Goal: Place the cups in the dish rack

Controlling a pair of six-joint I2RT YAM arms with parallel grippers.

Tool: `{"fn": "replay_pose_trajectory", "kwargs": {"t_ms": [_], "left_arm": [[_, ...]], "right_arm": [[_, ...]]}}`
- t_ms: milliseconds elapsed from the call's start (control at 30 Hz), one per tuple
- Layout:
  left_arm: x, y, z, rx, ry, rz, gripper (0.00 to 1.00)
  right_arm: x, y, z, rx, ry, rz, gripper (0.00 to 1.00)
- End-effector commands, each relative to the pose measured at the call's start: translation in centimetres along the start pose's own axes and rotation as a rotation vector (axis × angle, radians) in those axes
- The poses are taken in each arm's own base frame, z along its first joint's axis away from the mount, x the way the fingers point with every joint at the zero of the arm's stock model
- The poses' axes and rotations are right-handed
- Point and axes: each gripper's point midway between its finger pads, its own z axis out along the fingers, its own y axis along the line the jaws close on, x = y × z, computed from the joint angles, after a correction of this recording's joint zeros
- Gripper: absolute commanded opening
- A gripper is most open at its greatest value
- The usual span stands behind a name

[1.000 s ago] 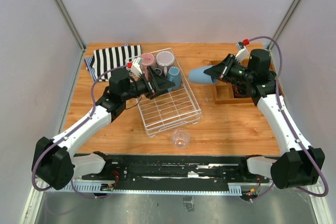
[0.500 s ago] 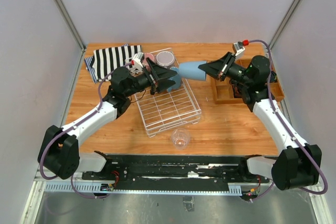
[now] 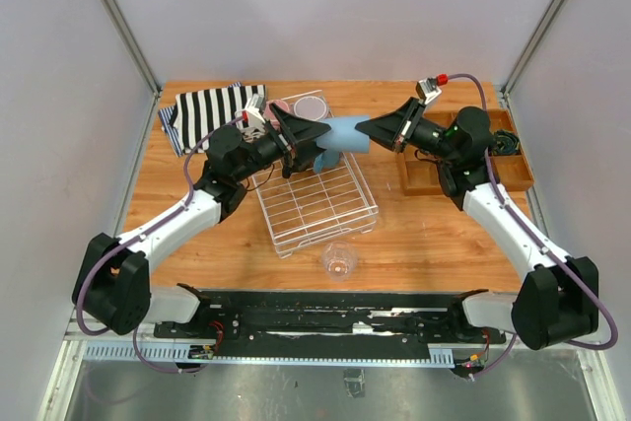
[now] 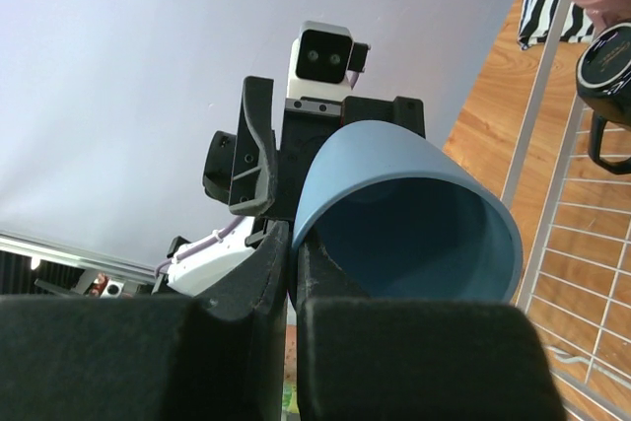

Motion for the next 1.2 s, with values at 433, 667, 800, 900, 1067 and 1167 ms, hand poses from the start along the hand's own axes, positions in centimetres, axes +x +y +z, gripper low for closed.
{"fn": "replay_pose_trajectory", "kwargs": {"t_ms": [433,667,800,900,1067,1167], "left_arm": [[-0.9,-2.0,0.7,0.103,-0.027,-0.011,0.96],[-1.1,-1.9,1.0,0.109,-0.031,-0.013,0.83],[-1.2,-1.8,1.1,0.115,-0.037,-0.020,0.56],[-1.4,-1.7,1.0,0.111,-0.048,-0.015,0.38],[-1.2,-0.5,0.8,0.042,-0.049,0.050,0.32],[-1.1,1.0,0.5,-0.050,-0.036,0.148,0.30]], "right_arm": [[0.1,-0.4,1.5,-0.047,-0.055,-0.003,0.01],[0.9,-0.8,2.5,-0.044,-0.017,0.010,0.01],[1.4,-1.0,2.7,-0.037,-0.003,0.009,0.01],[1.6,-1.2,2.5,-0.022,0.001,0.001,0.06],[1.5,-2.1,1.4,0.032,-0.008,-0.036,0.49],[0.8,-3.8,-0.7,0.122,-0.031,-0.065,0.62]]}}
